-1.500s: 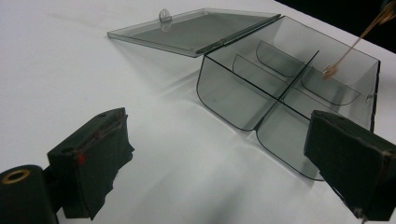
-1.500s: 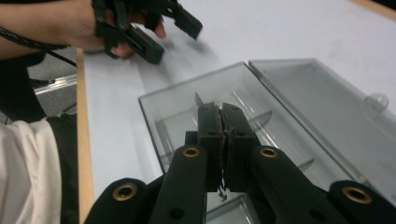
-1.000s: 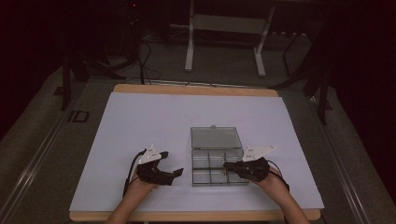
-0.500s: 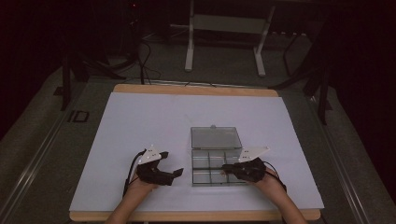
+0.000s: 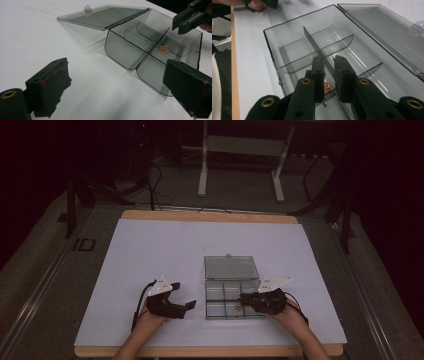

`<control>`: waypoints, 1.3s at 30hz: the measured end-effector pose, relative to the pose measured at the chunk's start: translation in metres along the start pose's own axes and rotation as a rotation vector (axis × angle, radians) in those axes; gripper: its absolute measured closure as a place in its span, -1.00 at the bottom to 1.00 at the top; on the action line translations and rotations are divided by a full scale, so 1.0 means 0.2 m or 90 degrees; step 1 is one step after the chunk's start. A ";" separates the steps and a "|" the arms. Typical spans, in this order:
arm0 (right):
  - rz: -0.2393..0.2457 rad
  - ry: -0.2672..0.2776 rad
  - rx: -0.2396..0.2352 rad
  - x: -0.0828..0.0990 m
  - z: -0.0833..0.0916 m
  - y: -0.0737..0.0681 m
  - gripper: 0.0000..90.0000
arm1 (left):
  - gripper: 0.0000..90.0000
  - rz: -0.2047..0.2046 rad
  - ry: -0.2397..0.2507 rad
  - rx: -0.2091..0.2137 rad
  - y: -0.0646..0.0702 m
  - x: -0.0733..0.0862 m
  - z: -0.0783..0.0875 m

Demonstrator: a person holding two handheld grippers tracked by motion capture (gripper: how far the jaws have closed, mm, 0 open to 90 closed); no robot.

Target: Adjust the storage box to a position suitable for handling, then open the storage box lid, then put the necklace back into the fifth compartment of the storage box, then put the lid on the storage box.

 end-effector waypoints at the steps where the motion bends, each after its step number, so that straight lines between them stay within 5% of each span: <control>1: 0.001 0.001 0.002 0.00 0.01 0.00 0.73 | -0.83 -0.001 0.000 0.000 0.00 0.00 0.00; 4: 0.001 0.008 0.003 -0.01 0.02 0.00 0.64 | -0.83 -0.003 0.006 -0.009 0.00 -0.01 0.00; 12: -0.015 0.037 0.033 -0.02 0.06 0.03 -0.06 | -0.83 -0.003 0.014 -0.015 -0.01 -0.02 0.02; 20: -0.073 0.085 0.042 -0.03 0.13 0.10 -0.63 | -0.83 -0.008 0.002 -0.005 0.01 -0.01 0.00; 26: -0.087 0.104 0.050 -0.02 0.19 0.16 -0.64 | -0.83 -0.021 -0.001 0.001 0.02 -0.03 0.00; 33: -0.046 0.085 0.120 0.04 0.22 0.21 -0.62 | -0.83 -0.082 0.015 0.015 0.07 -0.09 -0.02; 39: -0.033 0.090 0.135 0.06 0.25 0.25 -0.58 | -0.83 -0.051 0.026 0.040 0.08 -0.16 -0.04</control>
Point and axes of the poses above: each handheld gripper's, and its own axes: z roughly backward along the jaws, x roughly out of its underside, y roughly to its right, the point moved 8 cm from there along -z, roughly forward along the jaws, and after that the axes turned 3 degrees about x, right-handed, at the moved point
